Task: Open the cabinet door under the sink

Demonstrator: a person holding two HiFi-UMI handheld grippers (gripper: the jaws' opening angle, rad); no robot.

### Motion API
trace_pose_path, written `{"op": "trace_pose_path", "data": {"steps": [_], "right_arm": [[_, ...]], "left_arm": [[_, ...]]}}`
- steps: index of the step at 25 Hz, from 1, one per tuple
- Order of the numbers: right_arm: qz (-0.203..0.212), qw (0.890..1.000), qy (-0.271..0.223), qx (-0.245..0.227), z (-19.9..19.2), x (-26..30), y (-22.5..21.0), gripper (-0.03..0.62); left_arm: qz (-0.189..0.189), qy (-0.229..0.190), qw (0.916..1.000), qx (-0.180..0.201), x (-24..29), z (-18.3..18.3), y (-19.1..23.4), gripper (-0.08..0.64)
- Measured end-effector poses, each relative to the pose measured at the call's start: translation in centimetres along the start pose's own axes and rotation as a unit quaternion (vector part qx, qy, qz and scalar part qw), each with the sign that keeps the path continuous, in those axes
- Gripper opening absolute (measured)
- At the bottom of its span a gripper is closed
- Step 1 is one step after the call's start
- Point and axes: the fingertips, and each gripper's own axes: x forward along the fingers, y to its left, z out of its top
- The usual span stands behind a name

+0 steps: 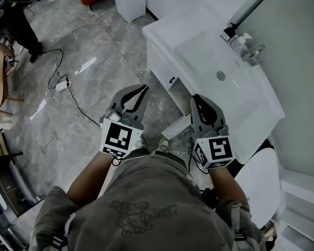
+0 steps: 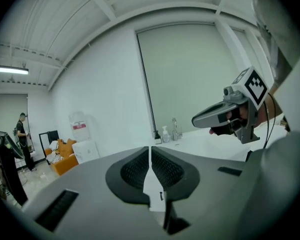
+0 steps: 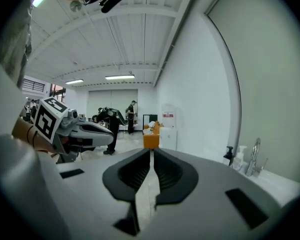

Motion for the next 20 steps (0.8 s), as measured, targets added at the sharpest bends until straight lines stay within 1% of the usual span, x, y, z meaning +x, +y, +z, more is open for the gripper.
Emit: {"op": "trace_pose_path", "data": {"steps": [2, 4, 5, 7, 9, 15, 18, 20], "right_arm": [[0.009, 0.999, -0.028, -0.034, 2.6, -0.6, 0.8, 0.043], [0.014, 0.996, -0.055, -0.075, 5.2, -1.3, 1.7, 0.042], [0.017, 0.994, -0.068, -0.087, 6.4, -1.6, 2.0, 0.041], [0.025, 0.992, -0.089, -0.09, 8.4, -2.2, 2.4, 0.041], [0.03, 0.989, -0.111, -0.088, 10.3, -2.8, 2.6, 0.041], [0.033, 0.98, -0.166, -0.103, 15.0, -5.1, 2.8, 0.04], [0.022, 0.974, -0.19, -0.121, 17.0, -6.0, 3.4, 0.037], [0.018, 0.972, -0.197, -0.124, 17.7, -6.2, 3.6, 0.035]], "left_arm": [[0.011, -0.021, 0.9996, 0.011, -1.0, 2.4, 0.4, 0.028], [0.02, -0.041, 0.9985, 0.03, -1.9, 4.5, 0.7, 0.028], [0.024, -0.05, 0.9976, 0.042, -2.3, 5.4, 0.7, 0.028], [0.031, -0.063, 0.9953, 0.066, -3.0, 7.0, 0.8, 0.028], [0.035, -0.075, 0.9933, 0.081, -3.7, 8.3, 0.9, 0.028], [0.047, -0.099, 0.9898, 0.091, -5.5, 10.9, 1.4, 0.028], [0.054, -0.113, 0.9882, 0.088, -6.5, 12.0, 1.7, 0.028], [0.059, -0.121, 0.9866, 0.092, -6.8, 12.7, 1.8, 0.028]]}}
